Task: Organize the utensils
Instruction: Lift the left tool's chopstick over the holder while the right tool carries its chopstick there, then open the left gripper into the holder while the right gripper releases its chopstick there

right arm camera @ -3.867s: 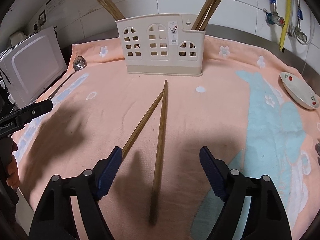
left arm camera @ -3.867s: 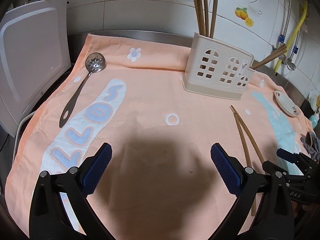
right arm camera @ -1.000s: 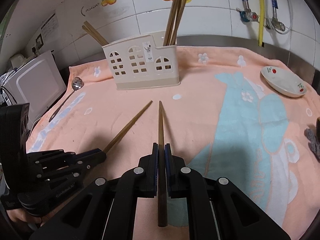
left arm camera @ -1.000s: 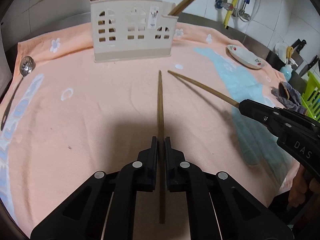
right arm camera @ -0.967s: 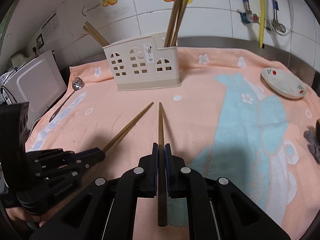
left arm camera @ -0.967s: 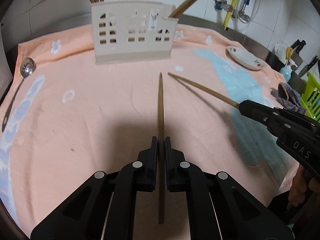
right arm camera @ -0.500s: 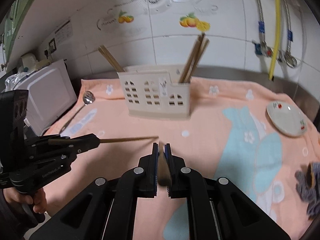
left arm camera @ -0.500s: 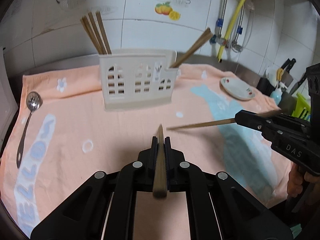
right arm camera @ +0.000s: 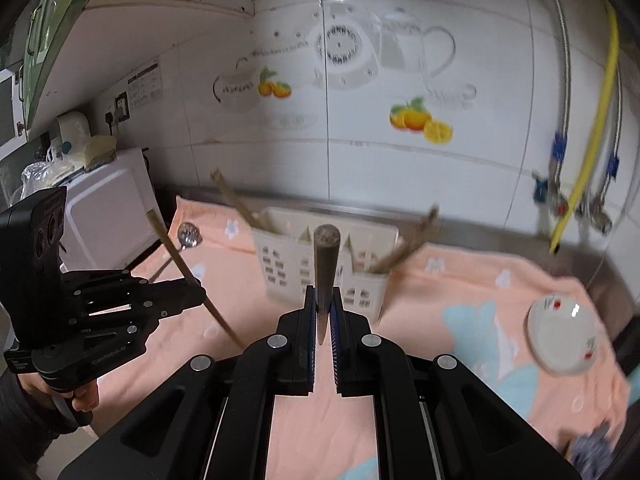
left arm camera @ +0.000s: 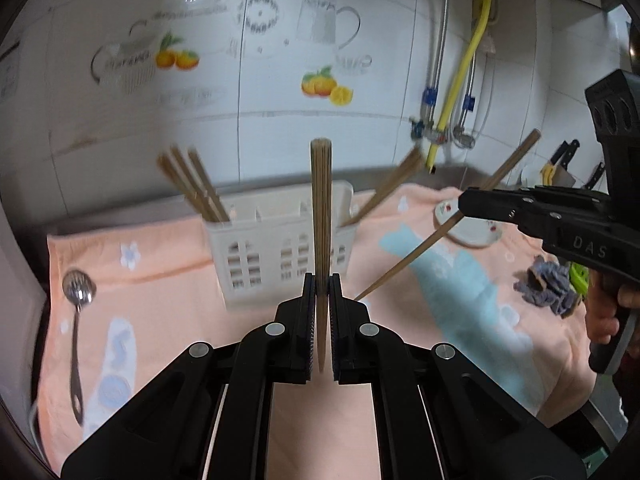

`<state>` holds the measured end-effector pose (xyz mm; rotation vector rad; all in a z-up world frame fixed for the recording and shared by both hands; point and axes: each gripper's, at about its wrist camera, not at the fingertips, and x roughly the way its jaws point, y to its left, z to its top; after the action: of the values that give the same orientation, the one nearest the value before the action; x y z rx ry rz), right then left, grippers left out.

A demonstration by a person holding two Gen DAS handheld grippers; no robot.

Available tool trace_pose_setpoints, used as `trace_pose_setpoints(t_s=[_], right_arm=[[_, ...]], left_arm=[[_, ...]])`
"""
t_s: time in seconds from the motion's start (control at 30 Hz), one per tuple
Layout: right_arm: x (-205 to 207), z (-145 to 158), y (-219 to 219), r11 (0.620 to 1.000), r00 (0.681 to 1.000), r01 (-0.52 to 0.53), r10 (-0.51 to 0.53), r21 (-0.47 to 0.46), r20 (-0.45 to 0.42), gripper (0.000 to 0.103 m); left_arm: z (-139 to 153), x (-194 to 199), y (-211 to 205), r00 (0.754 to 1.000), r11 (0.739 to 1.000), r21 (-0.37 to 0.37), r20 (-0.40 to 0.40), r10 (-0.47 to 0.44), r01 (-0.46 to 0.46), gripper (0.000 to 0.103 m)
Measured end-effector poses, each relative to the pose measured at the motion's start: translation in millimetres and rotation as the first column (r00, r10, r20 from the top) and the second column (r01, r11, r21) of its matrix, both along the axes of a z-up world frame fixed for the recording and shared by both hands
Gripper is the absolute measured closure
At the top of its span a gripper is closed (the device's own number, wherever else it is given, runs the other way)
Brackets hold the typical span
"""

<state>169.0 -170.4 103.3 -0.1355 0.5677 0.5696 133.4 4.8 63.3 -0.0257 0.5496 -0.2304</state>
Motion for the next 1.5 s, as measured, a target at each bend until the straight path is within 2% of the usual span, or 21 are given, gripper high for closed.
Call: trace_pose_setpoints(t_s=[0.27, 0.4, 0.53, 0.67, 0.9, 1.23, 1.3, 1.37, 1.5], right_arm=[[30, 44, 4, 1.0, 0.998, 0.03, -0.029, -0.008, 0.056, 0.097], [45, 50, 6, 0.999, 0.997, 0.051, -0.051, -0.002, 0.058, 0.097], [59, 48, 12, 0.998, 0.996, 0.063, -0.062, -0.018, 0.057, 0.097], [73, 40, 16, 0.997, 0.997, 0.071, -0.07, -0.027, 0.036, 0.097], [88, 17, 22, 0.995, 0.997, 0.078, -0.079, -0.056, -0.006, 0.097], [95, -3, 31, 0.996, 0.997, 0.066, -0.069, -0.067, -0.036, 0.096], [95, -3, 30, 0.996, 0.997, 0.066, -0.068, -0.063, -0.039, 0.093], [94, -3, 29, 0.996, 0.997, 0.069, -0.071, -0.057, -0.035, 0.086], [88, 1, 24, 0.996, 0.997, 0.077, -0.078, -0.045, -0.02, 0.073]], left_arm=[[60, 22, 6, 0.992, 1.0, 0.017, 0.128, 0.019, -0.021, 0.097], [85, 39, 12, 0.981, 0.998, 0.019, 0.184, 0.056, -0.06, 0.097], [96, 56, 17, 0.971, 0.993, 0.042, 0.218, 0.096, -0.107, 0.098], [91, 74, 22, 0.969, 0.988, 0.05, 0.209, 0.129, -0.143, 0.098], [61, 99, 41, 0.979, 0.986, 0.001, 0.124, 0.163, -0.164, 0.098], [43, 102, 49, 0.984, 0.988, -0.018, 0.08, 0.157, -0.156, 0.096], [42, 101, 48, 0.984, 0.987, -0.013, 0.077, 0.16, -0.159, 0.093], [42, 99, 49, 0.984, 0.987, -0.018, 0.078, 0.159, -0.158, 0.078], [45, 90, 50, 0.982, 0.987, -0.026, 0.094, 0.163, -0.162, 0.067]])
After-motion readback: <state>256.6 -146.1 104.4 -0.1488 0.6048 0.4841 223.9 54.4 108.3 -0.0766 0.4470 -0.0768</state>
